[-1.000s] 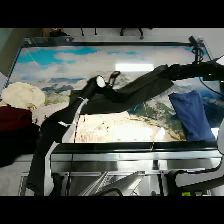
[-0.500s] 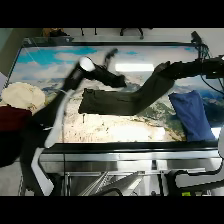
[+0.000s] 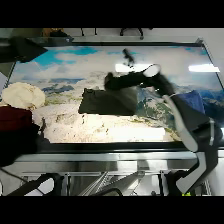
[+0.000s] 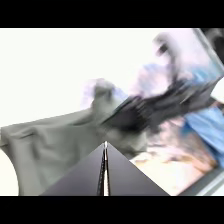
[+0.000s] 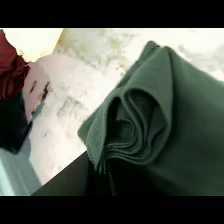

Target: Fold the shirts.

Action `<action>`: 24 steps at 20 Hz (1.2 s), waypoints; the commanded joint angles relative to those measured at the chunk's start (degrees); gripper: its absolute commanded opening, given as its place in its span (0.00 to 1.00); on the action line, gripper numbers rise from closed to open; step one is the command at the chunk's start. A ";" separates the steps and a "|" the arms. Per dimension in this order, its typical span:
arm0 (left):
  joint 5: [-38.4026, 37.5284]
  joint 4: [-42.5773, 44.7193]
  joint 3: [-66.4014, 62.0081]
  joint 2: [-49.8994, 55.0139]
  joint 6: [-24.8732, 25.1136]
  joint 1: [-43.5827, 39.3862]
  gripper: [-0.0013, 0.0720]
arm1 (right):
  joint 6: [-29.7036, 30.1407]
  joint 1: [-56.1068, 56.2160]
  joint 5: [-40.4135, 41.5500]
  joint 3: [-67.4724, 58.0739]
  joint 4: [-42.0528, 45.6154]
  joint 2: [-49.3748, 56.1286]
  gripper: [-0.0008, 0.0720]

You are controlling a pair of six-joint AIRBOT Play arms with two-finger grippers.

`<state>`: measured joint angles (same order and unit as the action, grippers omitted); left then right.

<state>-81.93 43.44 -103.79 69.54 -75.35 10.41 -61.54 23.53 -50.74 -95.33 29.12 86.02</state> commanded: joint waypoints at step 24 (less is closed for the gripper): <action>0.85 0.52 22.14 -14.75 5.05 12.07 0.05 | -8.76 -21.07 -15.04 10.99 20.20 2.32 0.91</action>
<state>-81.08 43.81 -81.67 54.83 -70.35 22.41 -71.42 2.92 -65.12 -85.89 51.92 85.62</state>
